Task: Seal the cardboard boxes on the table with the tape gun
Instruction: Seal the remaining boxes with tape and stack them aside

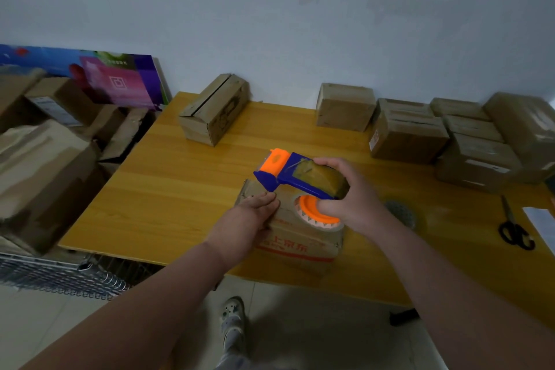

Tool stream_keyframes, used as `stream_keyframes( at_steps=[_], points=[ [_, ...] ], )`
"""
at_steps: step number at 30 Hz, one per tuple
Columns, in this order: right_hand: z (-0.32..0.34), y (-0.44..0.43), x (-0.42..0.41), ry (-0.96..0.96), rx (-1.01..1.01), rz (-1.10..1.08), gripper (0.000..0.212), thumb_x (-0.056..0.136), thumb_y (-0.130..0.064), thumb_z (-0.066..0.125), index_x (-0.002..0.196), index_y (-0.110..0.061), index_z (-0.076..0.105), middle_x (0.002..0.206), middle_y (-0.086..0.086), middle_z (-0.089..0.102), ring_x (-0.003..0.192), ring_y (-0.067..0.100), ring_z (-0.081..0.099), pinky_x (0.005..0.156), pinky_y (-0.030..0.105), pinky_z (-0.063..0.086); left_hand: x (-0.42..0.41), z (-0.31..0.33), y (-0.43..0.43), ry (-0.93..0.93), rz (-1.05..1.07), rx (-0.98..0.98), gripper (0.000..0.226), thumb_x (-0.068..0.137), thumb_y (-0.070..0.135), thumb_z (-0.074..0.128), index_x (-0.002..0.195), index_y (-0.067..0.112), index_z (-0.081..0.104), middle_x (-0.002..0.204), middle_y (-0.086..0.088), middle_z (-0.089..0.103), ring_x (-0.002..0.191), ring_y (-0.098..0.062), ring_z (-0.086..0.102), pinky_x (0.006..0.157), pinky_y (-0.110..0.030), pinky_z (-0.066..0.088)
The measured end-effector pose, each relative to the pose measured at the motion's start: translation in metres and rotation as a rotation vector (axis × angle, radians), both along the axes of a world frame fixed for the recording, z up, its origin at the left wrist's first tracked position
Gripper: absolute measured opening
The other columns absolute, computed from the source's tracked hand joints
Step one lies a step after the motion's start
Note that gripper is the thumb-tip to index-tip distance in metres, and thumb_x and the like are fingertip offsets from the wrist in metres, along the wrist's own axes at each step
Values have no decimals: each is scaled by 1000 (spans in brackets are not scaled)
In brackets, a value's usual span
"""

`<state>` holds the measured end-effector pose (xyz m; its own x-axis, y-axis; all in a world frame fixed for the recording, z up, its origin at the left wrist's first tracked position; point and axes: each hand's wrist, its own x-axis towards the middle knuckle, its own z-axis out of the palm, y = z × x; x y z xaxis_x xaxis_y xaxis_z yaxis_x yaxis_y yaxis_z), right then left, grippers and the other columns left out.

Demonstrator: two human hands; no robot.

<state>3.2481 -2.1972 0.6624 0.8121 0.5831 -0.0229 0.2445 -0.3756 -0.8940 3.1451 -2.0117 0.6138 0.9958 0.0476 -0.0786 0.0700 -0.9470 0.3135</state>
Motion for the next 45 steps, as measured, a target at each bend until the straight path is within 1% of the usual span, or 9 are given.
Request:
stream_keyframes(
  at_steps=[3, 7, 11, 15, 19, 23, 29, 39, 45],
  points=[
    [-4, -7, 3, 6, 15, 1, 70, 69, -5, 77, 115, -50, 49, 110, -18, 52, 94, 15, 62, 69, 34, 58, -4, 1, 0, -120, 94, -163, 60, 88, 30, 64, 144, 22, 43, 149, 10, 38, 134, -9, 37, 110, -24, 33],
    [-6, -11, 3, 15, 29, -3, 72, 70, -3, 75, 113, -53, 47, 109, -16, 52, 92, 16, 62, 69, 35, 57, -2, 16, -1, -367, 395, -422, 27, 92, 21, 59, 117, 13, 68, 107, 4, 65, 94, -13, 59, 78, -25, 46],
    [-7, -12, 2, 22, 36, -4, 73, 71, -2, 74, 113, -55, 45, 111, -15, 51, 93, 16, 62, 71, 38, 58, 13, 36, 3, -99, 904, -1300, 39, 98, 35, 50, 102, -1, 65, 83, -12, 66, 70, -22, 61, 59, -30, 51],
    [-6, -14, 1, 37, 38, 3, 73, 72, -2, 75, 114, -54, 46, 112, -16, 50, 95, 15, 62, 70, 35, 59, 22, 46, 8, 194, 913, -1575, 54, 95, 52, 47, 95, 0, 62, 82, -13, 65, 70, -21, 59, 64, -33, 51],
    [-3, -12, -1, 5, 2, 28, 71, 73, -3, 76, 115, -53, 46, 111, -17, 50, 94, 14, 62, 69, 38, 59, 27, 46, 12, 199, 831, -1559, 25, 94, 20, 56, 74, 6, 59, 51, -1, 58, 45, -7, 47, 44, -18, 44],
    [1, -11, 0, -20, -71, 81, 72, 72, -6, 77, 117, -54, 47, 111, -17, 52, 90, 16, 63, 69, 43, 59, 28, 42, 22, 108, 809, -1435, 19, 91, -2, 55, 74, 4, 59, 46, -2, 57, 36, -6, 48, 39, -15, 43],
    [20, -24, 10, -171, -326, 166, 71, 71, -14, 79, 126, -46, 48, 115, -10, 51, 86, 7, 60, 60, 15, 51, 10, 25, 62, -107, 915, -1123, 14, 89, 9, 66, 77, 4, 61, 67, -8, 59, 52, -15, 46, 45, -22, 44],
    [17, -5, 11, -332, -422, 214, 69, 72, -21, 78, 130, -44, 48, 119, -9, 49, 99, 9, 51, 69, 19, 44, 8, -10, 51, -260, 1056, -1024, 24, 88, 23, 69, 79, 2, 63, 68, -7, 60, 57, -17, 48, 54, -30, 42],
    [16, -1, 12, -351, -450, 221, 68, 74, -25, 77, 131, -45, 46, 114, -9, 49, 97, 9, 50, 71, 23, 45, 12, -31, 44, -189, 1033, -905, 31, 90, 28, 66, 67, 7, 62, 68, -7, 61, 61, -21, 51, 61, -34, 42]
  ],
)
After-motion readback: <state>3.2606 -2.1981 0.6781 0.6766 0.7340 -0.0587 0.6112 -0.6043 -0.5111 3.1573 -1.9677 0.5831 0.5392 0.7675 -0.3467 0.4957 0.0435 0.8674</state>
